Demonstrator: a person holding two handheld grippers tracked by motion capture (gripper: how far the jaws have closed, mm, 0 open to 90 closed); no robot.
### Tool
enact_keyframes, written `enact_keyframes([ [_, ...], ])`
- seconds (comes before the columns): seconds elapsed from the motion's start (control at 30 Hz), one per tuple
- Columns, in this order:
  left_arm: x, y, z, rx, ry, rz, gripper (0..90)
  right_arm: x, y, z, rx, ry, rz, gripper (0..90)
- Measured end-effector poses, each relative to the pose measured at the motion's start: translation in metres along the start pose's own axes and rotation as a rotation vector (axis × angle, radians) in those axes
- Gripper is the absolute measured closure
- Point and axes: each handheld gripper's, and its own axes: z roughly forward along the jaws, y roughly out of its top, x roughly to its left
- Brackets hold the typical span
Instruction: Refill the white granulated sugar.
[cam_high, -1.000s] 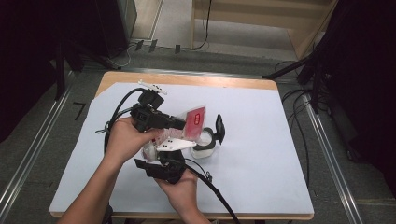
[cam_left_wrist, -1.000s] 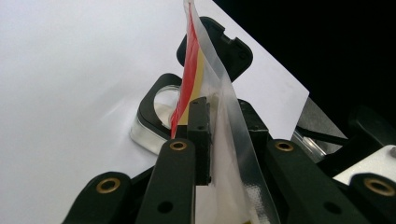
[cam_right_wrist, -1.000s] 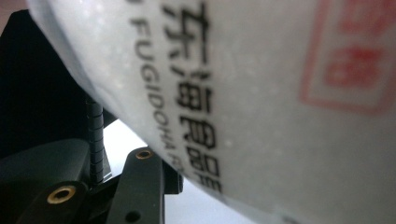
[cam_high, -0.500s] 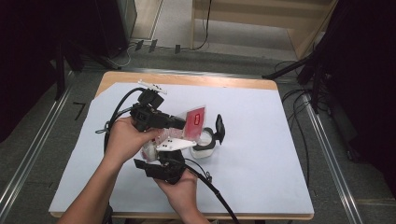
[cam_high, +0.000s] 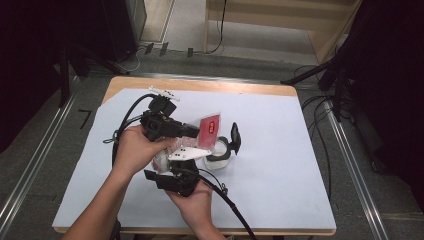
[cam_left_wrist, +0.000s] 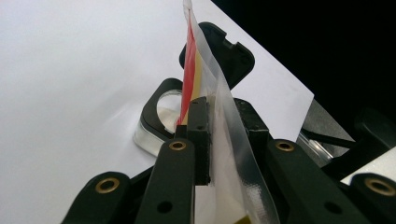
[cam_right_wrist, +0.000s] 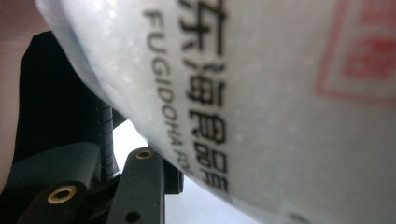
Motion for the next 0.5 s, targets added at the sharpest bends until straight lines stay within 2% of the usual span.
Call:
enact_keyframes([
  [0.5,0.0016,-0.0004,0.0002,0.004,-0.005,-0.003,79.1,-0.0003,-0.0001,0.0007,0.003,-0.005,-0.009,62.0],
])
